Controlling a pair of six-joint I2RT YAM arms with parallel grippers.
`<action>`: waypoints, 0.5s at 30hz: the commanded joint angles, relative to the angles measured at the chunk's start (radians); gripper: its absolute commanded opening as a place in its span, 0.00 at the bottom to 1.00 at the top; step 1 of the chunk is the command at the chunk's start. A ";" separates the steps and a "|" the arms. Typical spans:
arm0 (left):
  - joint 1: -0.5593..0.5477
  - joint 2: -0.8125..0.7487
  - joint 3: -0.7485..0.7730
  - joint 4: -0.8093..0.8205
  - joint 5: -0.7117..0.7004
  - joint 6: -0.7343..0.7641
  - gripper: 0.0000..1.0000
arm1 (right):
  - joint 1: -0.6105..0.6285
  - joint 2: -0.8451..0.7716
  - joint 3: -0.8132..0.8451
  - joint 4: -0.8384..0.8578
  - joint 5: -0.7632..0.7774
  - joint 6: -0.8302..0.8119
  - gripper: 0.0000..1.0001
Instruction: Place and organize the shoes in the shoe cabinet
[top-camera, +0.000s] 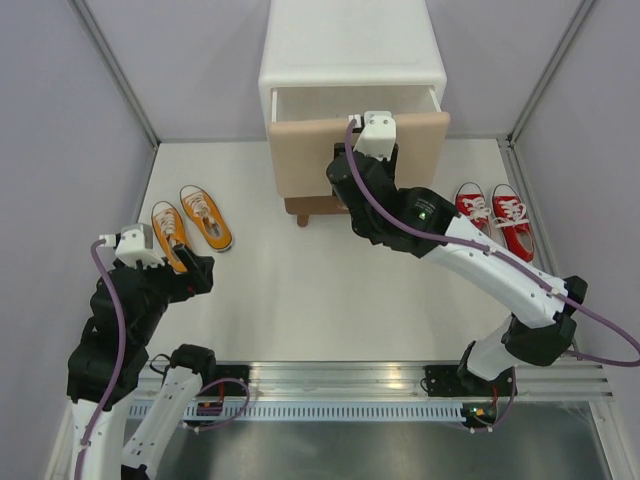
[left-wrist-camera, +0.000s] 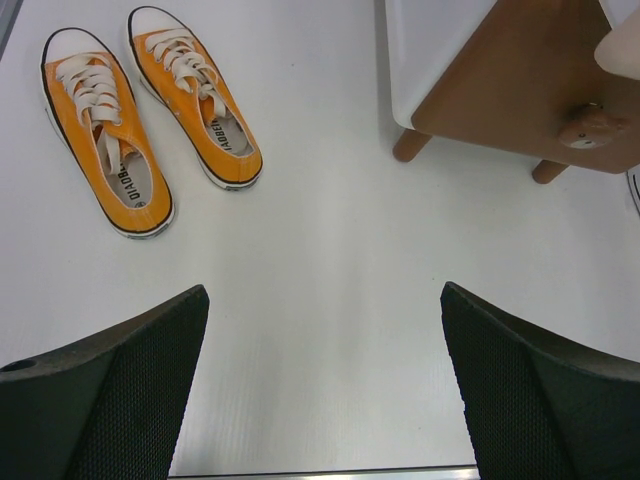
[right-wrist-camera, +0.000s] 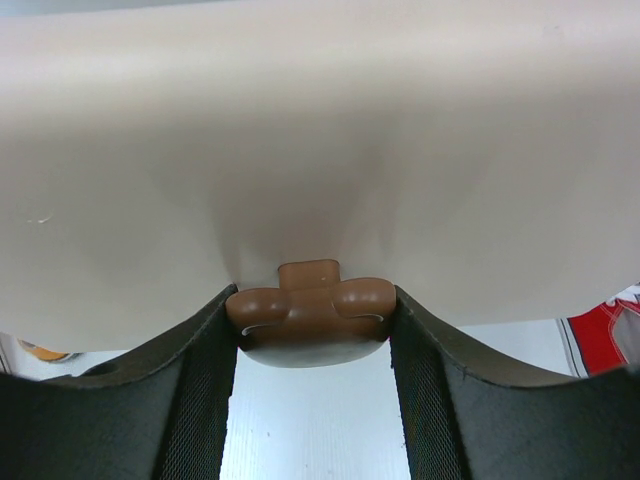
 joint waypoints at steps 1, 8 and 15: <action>-0.002 0.018 0.015 0.001 -0.016 -0.035 1.00 | 0.061 -0.061 -0.029 -0.094 0.050 0.127 0.15; -0.002 0.035 0.029 0.003 -0.019 -0.044 1.00 | 0.177 -0.083 -0.059 -0.181 0.127 0.228 0.15; -0.004 0.037 0.032 0.006 -0.022 -0.047 1.00 | 0.286 -0.106 -0.074 -0.241 0.192 0.316 0.16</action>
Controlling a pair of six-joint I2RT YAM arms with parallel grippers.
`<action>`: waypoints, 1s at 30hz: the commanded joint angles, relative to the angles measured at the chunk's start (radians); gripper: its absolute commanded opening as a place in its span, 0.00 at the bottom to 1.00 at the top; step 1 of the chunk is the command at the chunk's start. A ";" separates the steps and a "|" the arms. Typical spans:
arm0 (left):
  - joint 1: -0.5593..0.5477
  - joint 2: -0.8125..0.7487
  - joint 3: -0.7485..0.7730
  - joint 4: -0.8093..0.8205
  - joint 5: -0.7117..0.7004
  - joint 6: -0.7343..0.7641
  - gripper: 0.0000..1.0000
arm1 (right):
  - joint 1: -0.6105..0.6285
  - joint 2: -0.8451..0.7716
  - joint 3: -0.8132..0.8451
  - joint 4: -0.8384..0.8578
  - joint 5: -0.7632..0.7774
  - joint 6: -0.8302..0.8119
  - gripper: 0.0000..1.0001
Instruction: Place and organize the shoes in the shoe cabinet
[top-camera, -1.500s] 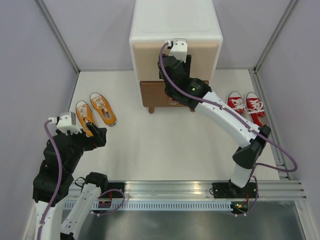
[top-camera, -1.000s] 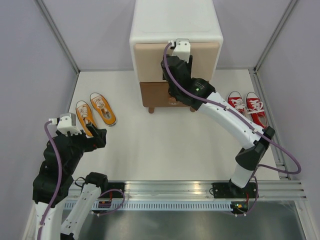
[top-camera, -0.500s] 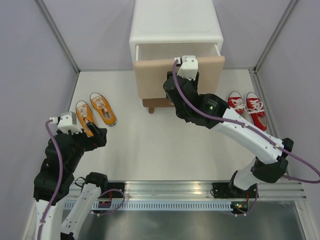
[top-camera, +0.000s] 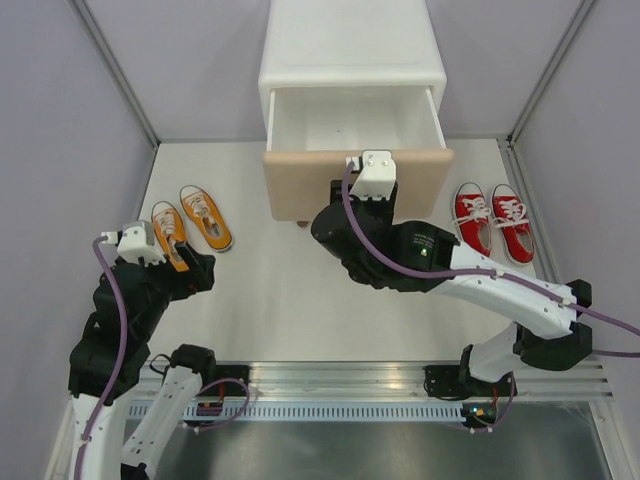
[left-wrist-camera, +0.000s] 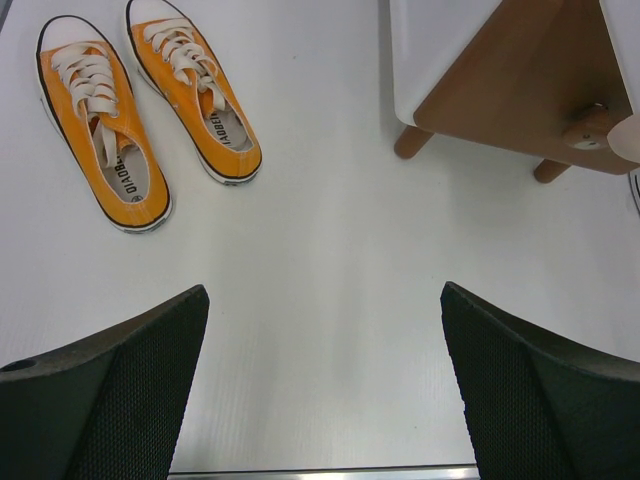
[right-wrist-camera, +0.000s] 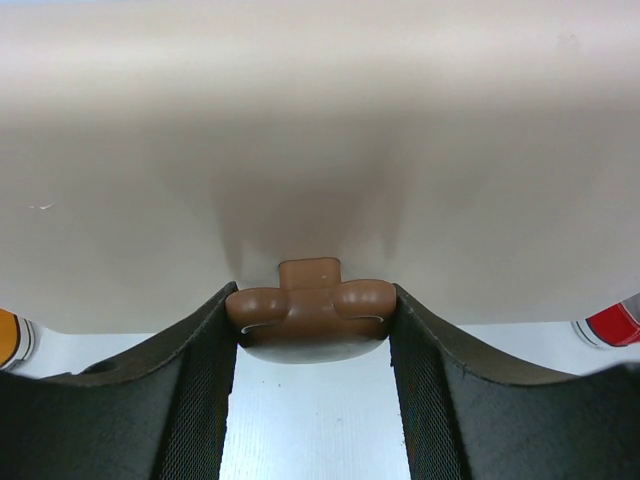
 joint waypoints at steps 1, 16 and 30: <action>-0.002 0.013 0.033 0.007 -0.019 -0.029 1.00 | 0.061 -0.040 -0.012 -0.065 -0.003 0.101 0.16; -0.004 0.011 0.029 0.007 -0.029 -0.029 1.00 | 0.157 -0.072 -0.023 -0.169 0.011 0.219 0.23; -0.002 0.011 0.027 0.006 -0.025 -0.031 1.00 | 0.194 -0.119 -0.017 -0.155 -0.006 0.210 0.78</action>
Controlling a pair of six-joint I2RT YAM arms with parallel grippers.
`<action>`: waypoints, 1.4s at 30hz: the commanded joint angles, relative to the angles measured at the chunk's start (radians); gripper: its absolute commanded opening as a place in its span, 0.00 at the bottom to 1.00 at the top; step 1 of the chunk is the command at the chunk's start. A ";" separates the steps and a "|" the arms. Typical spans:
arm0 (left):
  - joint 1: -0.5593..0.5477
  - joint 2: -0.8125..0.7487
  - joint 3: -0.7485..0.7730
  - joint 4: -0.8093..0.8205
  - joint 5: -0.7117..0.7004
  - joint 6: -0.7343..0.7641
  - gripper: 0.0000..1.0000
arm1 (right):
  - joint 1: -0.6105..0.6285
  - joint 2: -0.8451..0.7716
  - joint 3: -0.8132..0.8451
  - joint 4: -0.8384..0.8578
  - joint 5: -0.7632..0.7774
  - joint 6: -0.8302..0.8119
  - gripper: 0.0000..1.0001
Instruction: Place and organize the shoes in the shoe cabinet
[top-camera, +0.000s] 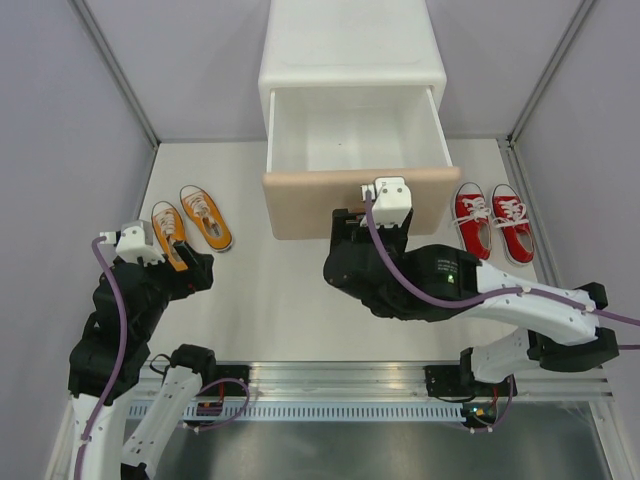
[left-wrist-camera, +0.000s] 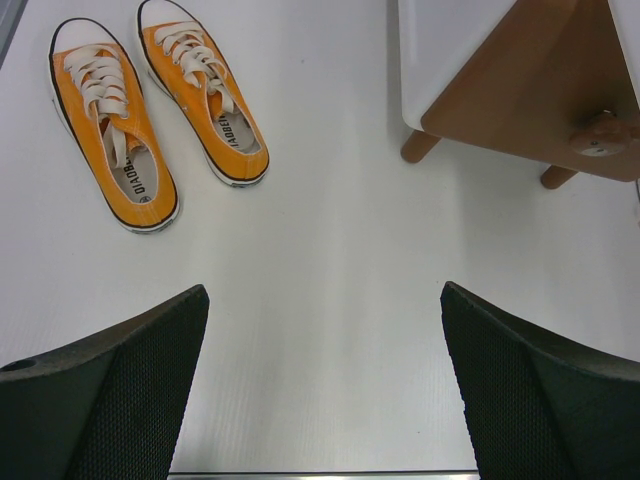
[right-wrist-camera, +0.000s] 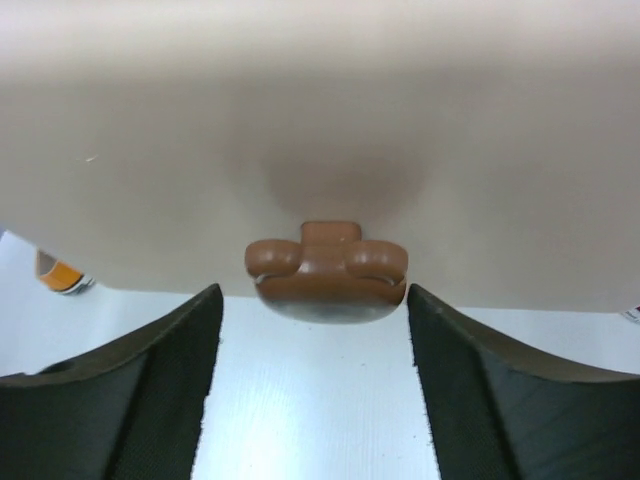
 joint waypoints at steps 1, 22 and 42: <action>-0.002 0.012 0.027 0.004 -0.006 -0.031 1.00 | 0.024 -0.051 0.007 0.020 -0.040 0.020 0.81; -0.004 0.034 0.030 0.004 0.020 -0.047 1.00 | 0.030 -0.154 0.246 0.156 -0.230 -0.369 0.95; -0.002 0.195 0.024 0.004 0.140 -0.070 1.00 | -0.614 0.076 0.565 0.292 -0.547 -0.613 0.98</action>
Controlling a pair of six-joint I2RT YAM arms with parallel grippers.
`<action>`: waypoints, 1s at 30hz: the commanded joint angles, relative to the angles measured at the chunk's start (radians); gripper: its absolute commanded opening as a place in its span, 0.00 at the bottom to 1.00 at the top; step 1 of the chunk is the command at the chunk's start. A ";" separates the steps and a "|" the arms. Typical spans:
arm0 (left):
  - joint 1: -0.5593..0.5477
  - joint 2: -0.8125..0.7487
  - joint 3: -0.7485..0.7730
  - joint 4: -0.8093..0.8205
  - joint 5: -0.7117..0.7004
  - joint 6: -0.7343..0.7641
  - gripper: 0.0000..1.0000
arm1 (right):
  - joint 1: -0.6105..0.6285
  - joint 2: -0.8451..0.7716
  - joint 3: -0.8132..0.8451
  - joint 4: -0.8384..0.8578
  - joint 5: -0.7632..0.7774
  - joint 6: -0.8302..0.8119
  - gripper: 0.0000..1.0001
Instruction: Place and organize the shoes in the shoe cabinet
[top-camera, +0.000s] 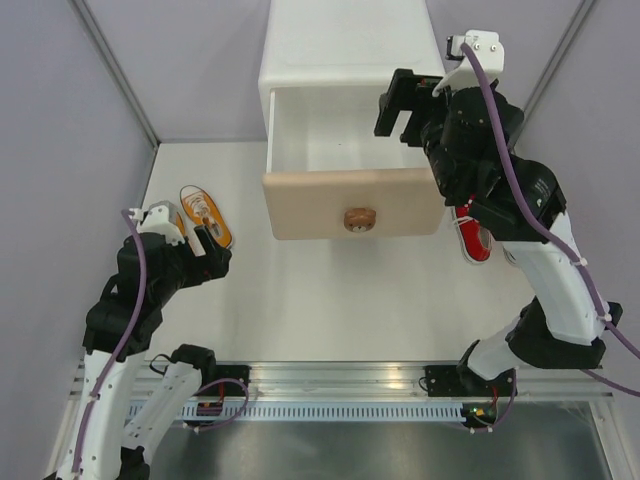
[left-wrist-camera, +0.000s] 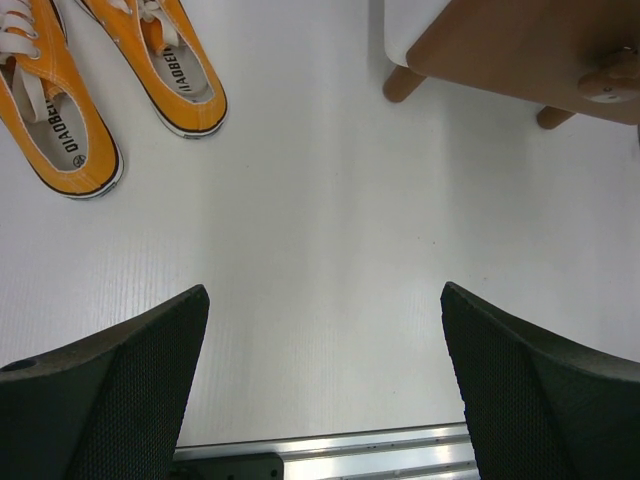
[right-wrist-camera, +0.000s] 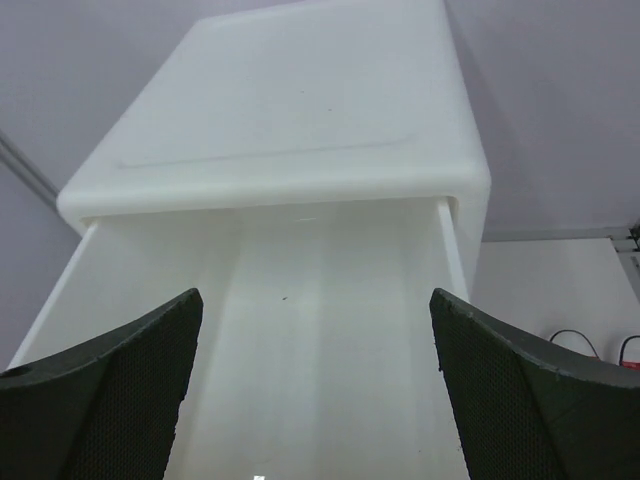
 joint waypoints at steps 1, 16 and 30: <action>-0.002 0.030 0.020 0.004 0.029 -0.033 1.00 | -0.160 -0.010 0.031 -0.008 -0.194 0.031 0.98; -0.002 0.167 0.003 0.044 -0.061 -0.041 1.00 | -0.742 -0.228 -0.365 -0.003 -0.572 0.169 0.98; 0.323 0.349 -0.092 0.270 -0.135 -0.007 0.98 | -0.791 -0.424 -0.644 -0.003 -0.552 0.169 0.98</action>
